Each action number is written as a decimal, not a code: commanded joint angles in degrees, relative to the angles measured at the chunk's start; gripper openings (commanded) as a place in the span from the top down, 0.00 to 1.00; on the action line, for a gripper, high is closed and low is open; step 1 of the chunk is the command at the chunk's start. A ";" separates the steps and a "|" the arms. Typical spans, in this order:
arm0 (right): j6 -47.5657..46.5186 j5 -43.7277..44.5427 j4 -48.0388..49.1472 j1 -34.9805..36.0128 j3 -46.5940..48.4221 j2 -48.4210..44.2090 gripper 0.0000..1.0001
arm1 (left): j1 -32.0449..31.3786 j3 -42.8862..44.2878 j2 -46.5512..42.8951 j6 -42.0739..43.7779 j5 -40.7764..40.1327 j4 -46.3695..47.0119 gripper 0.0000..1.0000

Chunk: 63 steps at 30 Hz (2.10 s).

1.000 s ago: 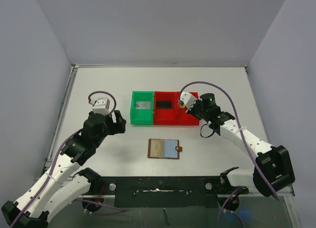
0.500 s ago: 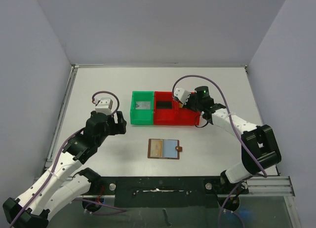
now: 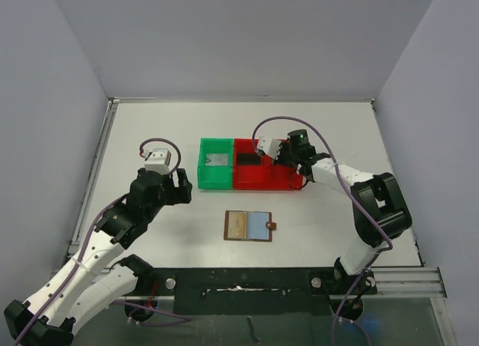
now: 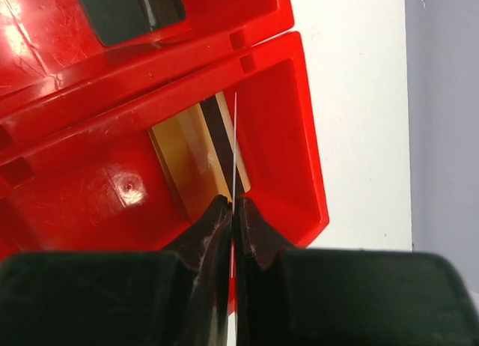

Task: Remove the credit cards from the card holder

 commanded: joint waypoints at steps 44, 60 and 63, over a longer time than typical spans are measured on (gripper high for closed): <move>2.37 -3.34 5.84 -0.06 1.86 -2.90 0.50 | 0.26 0.11 0.83 0.62 1.52 3.17 0.20; 60.96 -7.48 8.97 -1.24 -11.56 -30.48 0.03 | 0.58 0.07 3.02 1.02 4.66 3.96 0.20; 71.89 -17.80 7.71 -2.59 -12.70 -29.72 0.02 | 0.60 0.05 3.33 1.15 5.23 4.08 0.20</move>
